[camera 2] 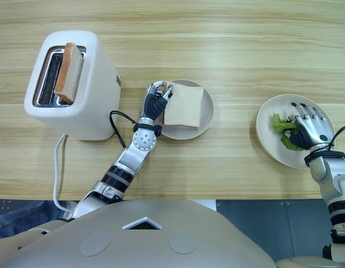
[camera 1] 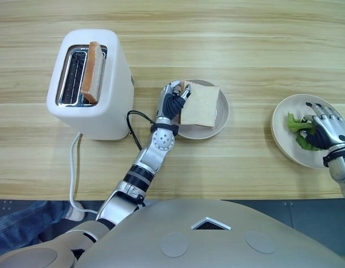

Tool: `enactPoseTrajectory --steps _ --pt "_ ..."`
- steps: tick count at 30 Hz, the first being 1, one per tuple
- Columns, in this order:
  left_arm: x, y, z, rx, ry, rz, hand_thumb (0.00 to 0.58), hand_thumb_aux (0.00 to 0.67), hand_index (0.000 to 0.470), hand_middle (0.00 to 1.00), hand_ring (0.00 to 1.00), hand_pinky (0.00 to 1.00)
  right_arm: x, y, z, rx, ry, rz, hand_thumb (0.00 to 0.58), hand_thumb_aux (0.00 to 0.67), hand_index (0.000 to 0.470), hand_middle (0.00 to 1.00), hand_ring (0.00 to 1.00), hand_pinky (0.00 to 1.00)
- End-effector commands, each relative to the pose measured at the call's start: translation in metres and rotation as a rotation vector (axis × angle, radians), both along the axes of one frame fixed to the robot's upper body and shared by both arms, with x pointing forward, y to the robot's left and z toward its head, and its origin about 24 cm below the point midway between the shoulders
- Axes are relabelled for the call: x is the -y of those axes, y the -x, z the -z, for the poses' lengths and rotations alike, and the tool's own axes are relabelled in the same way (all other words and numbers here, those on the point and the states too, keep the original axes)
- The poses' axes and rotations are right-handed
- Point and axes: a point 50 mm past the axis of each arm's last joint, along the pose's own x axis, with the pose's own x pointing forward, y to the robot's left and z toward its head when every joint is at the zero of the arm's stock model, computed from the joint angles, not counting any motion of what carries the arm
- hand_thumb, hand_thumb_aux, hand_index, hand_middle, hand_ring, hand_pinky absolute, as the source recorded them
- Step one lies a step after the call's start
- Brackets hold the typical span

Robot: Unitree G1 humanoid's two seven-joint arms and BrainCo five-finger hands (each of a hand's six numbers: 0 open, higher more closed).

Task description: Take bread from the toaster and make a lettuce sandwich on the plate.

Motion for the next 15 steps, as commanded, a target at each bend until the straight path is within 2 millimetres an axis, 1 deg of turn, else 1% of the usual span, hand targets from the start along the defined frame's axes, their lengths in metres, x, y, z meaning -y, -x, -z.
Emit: enactPoseTrajectory --steps 1,3,5,9,11,13,15 --pt "0.017 0.005 -0.044 0.126 0.032 0.025 0.0 0.0 0.0 1.0 1.0 1.0 -0.007 -0.009 -0.009 0.036 -0.047 -0.017 0.58 0.67 0.47 0.0 0.0 0.0" --pt "0.017 0.01 -0.067 0.19 0.03 0.034 0.0 0.0 0.0 1.0 1.0 1.0 -0.009 -0.014 -0.016 0.062 -0.061 -0.025 0.58 0.67 0.47 0.0 0.0 0.0" --pt "0.014 0.017 -0.085 0.235 0.003 0.039 0.0 0.0 0.0 1.0 1.0 1.0 -0.011 -0.017 -0.022 0.078 -0.066 -0.035 0.58 0.67 0.47 0.0 0.0 0.0" --pt "0.005 0.029 -0.109 0.296 -0.084 0.02 0.0 0.0 0.0 1.0 1.0 1.0 -0.013 -0.023 -0.035 0.129 -0.086 -0.045 0.58 0.67 0.47 0.0 0.0 0.0" --pt "0.002 0.032 -0.118 0.313 -0.091 0.007 0.0 0.0 0.0 1.0 1.0 1.0 -0.016 -0.026 -0.045 0.169 -0.11 -0.054 0.58 0.67 0.47 0.0 0.0 0.0" --pt "-0.001 0.035 -0.122 0.316 -0.083 0.005 0.0 0.0 0.0 1.0 1.0 1.0 -0.023 -0.029 -0.056 0.203 -0.132 -0.075 0.58 0.67 0.47 0.0 0.0 0.0" --pt "-0.004 0.043 -0.124 0.337 -0.051 0.007 0.0 0.0 0.0 1.0 1.0 1.0 -0.038 -0.035 -0.065 0.225 -0.175 -0.118 0.58 0.67 0.47 0.0 0.0 0.0"
